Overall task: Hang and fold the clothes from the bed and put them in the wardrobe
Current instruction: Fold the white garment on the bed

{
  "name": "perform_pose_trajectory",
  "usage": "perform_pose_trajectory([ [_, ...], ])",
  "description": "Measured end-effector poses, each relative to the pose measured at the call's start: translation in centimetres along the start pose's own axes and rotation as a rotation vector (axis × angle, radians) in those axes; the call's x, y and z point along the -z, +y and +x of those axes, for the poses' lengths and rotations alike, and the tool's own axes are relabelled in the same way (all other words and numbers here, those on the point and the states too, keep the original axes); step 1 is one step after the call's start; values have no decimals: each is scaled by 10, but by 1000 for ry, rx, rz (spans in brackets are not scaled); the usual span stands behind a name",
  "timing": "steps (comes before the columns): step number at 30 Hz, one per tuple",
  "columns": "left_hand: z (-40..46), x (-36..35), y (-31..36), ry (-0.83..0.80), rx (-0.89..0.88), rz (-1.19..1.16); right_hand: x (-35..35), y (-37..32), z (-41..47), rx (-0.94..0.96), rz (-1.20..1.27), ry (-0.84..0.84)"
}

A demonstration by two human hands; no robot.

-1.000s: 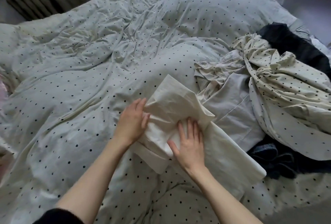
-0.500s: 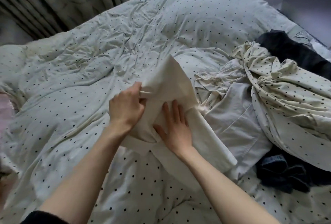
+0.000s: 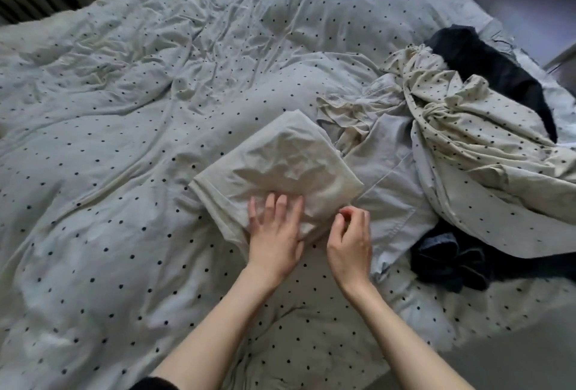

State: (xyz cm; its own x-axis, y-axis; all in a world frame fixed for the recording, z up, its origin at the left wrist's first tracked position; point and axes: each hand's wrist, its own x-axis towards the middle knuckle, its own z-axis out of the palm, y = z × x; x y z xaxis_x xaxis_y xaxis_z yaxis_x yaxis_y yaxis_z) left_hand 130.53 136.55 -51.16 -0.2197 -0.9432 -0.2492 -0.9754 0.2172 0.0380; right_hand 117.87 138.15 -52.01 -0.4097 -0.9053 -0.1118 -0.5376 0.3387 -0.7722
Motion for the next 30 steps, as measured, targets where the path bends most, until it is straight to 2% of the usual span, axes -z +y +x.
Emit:
perform_pose_trajectory([
  [2, -1, -4, -2, 1, -57, -61, 1, -6, -1, 106, -76, 130],
  [4, -9, -1, -10, 182, -130, -172, -4, -16, -2, 324, -165, 171],
  [6, -10, 3, -26, 409, -76, -182, -13, -28, 0, 536, -198, 99],
  [8, -3, 10, -48, 468, 39, -151, -22, -29, 6, 660, -267, -51],
  [9, 3, 11, -59, 432, 55, -136, -26, -25, 9, 686, -322, -126],
  [12, 22, -1, -80, 180, 15, -62, -33, -2, 18, 668, -547, -307],
  [15, 35, -39, -84, 76, 8, -2, -48, 22, 30, 646, -695, -392],
  [19, 58, -77, -82, 82, 30, -75, -74, 49, 55, 655, -669, -493],
  [23, 73, -108, -84, 41, 59, -86, -96, 71, 71, 587, -661, -625],
  [30, 67, -100, -86, 68, 23, -156, -88, 58, 66, 594, -702, -647],
])
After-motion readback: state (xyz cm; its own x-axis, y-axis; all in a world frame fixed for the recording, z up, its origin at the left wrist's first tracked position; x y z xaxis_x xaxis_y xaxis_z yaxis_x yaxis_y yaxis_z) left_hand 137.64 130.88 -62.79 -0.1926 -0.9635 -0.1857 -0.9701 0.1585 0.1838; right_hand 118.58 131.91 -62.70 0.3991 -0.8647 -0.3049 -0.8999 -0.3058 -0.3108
